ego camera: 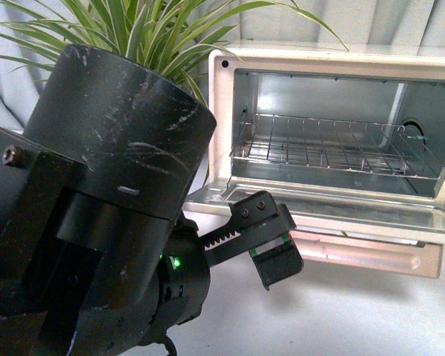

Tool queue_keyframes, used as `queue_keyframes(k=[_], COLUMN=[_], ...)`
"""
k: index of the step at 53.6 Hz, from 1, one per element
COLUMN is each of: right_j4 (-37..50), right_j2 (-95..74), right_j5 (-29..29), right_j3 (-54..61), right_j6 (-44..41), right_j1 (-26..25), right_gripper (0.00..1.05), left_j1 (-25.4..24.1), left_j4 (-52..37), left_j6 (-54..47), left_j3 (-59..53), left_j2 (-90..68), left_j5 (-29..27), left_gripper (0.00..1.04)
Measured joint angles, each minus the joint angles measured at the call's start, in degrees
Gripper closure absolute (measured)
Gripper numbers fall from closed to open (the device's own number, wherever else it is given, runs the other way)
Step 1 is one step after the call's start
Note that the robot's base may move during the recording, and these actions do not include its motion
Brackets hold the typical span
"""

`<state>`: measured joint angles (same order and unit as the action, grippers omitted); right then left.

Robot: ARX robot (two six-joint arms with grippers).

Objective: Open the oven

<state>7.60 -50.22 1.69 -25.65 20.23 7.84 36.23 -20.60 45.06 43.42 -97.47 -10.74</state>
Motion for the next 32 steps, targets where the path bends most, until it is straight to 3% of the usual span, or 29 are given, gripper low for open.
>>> queue_keyframes(k=[13,24,32], right_j4=[0.17,-0.48,-1.33], right_j2=[0.11,0.15,-0.15], right_j5=[0.39,1.09,1.9], right_j3=[1.66,2.91,2.91], right_j6=[-0.02,-0.5,-1.05], right_j1=[-0.33,-0.11,0.2], right_gripper=[0.09,0.09,0.09], left_j1=[1.16,2.27,2.95], left_j4=[1.53,-0.98,-2.67], left_j6=[-10.12,-27.3,-35.91], left_j3=[0.0,-1.38,-2.1], left_j2=[-0.07,-1.46,-1.62], left_j5=[-4.28,-12.17,-14.08], left_gripper=[0.07,0.07,0.07])
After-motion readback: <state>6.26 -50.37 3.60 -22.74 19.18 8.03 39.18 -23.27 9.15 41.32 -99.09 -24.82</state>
